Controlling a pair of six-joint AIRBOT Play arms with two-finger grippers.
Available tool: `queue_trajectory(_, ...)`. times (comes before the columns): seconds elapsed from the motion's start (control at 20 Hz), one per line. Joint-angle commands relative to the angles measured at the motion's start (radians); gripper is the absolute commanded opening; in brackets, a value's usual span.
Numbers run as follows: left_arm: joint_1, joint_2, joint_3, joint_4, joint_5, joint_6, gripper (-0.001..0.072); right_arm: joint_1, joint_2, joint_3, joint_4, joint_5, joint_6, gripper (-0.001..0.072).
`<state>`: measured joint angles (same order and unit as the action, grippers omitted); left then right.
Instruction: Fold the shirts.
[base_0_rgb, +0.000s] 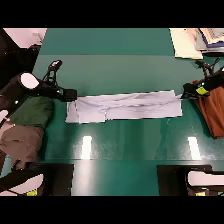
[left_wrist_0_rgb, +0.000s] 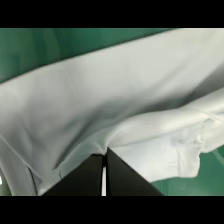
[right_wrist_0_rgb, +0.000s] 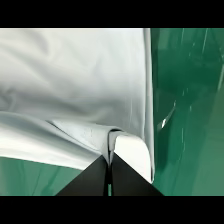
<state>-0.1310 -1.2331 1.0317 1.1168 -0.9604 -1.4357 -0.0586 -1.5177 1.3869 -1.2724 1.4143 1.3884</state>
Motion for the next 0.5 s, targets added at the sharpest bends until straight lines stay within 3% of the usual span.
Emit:
queue_trajectory(0.0, 0.001, -0.059, 0.024, 0.006, 0.061, -0.005, 0.0022, -0.001, -0.069, 0.059, 0.044, -0.017, 0.002, 0.0015)
queue_trajectory(0.25, 0.001, -0.061, 0.024, 0.005, 0.136, -0.019, 0.0025, 0.0, -0.119, 0.066, 0.166, -0.112, -0.001, 0.0027)
queue_trajectory(0.3, 0.001, -0.061, 0.024, 0.006, 0.139, -0.031, 0.0165, 0.0, -0.122, 0.065, 0.185, -0.138, -0.002, 0.0148)
queue_trajectory(0.35, 0.001, -0.061, 0.024, 0.006, 0.142, -0.032, 0.0409, -0.001, -0.12, 0.065, 0.197, -0.168, -0.002, 0.0354)
queue_trajectory(0.4, 0.001, -0.061, 0.024, 0.006, 0.142, -0.032, 0.0515, -0.006, -0.118, 0.066, 0.21, -0.185, -0.002, 0.0474)
queue_trajectory(0.45, 0.001, -0.061, 0.029, 0.006, 0.137, -0.031, 0.0514, -0.016, -0.114, 0.066, 0.214, -0.172, -0.012, 0.0491)
